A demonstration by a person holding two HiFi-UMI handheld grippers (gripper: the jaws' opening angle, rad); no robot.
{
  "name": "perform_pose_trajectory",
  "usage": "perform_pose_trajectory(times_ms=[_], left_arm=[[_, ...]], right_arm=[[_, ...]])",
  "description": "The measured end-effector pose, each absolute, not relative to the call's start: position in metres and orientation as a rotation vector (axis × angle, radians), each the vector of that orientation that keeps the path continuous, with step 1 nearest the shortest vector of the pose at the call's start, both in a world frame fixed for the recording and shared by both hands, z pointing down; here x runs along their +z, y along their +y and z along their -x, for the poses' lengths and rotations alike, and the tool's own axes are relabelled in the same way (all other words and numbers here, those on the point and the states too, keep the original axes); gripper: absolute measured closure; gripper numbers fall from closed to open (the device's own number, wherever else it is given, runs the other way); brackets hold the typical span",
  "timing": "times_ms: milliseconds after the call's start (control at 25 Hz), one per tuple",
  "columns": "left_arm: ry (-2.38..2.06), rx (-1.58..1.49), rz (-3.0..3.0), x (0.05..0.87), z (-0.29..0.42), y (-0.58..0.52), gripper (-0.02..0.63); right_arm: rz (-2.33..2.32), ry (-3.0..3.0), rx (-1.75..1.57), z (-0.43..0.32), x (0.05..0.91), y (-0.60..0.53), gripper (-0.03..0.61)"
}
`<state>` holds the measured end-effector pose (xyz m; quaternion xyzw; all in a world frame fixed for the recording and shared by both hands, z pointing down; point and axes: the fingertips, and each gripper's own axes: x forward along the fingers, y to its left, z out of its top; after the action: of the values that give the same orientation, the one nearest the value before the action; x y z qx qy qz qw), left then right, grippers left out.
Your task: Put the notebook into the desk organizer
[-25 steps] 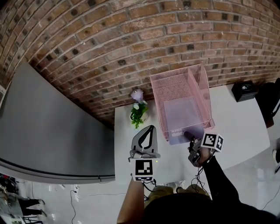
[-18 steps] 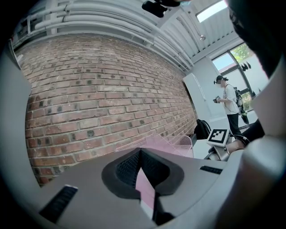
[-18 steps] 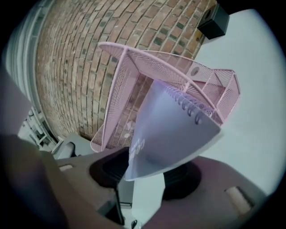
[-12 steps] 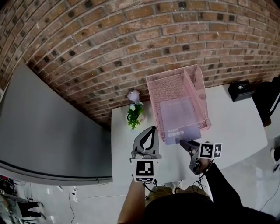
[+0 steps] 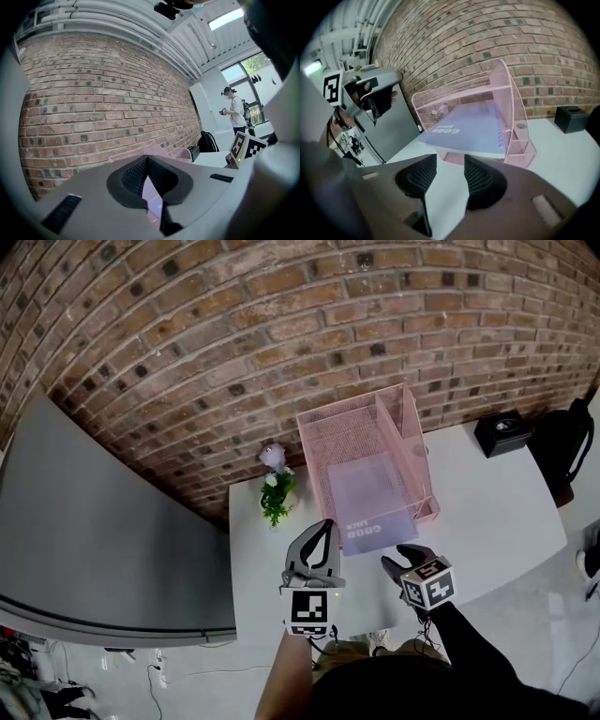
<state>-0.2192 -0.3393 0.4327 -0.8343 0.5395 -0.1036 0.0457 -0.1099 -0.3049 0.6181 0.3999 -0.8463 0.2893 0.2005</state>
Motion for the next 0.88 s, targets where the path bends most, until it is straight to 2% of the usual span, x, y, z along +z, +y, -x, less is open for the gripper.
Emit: perform_pose_trajectory(times_ms=[40,80,120,880], left_arm=[[1.649,-0.315,2.550,0.433,0.219,-0.339,0.604],[1.653,-0.316,2.552,0.434,0.220,-0.340,0.604],[1.656,-0.318,2.552,0.435,0.220,-0.340,0.604],[1.695,-0.341,2.547,0.439,0.235,-0.369,0.604]], right_arm=[[-1.123,-2.349,0.756,0.107,0.620,-0.305,0.415],[-1.131,-2.337,0.708,0.104,0.621,-0.305,0.510],[-1.131,-2.332,0.666,0.103,0.620,-0.306,0.578],[-1.155,-2.352,0.568,0.121,0.606,-0.346,0.578]])
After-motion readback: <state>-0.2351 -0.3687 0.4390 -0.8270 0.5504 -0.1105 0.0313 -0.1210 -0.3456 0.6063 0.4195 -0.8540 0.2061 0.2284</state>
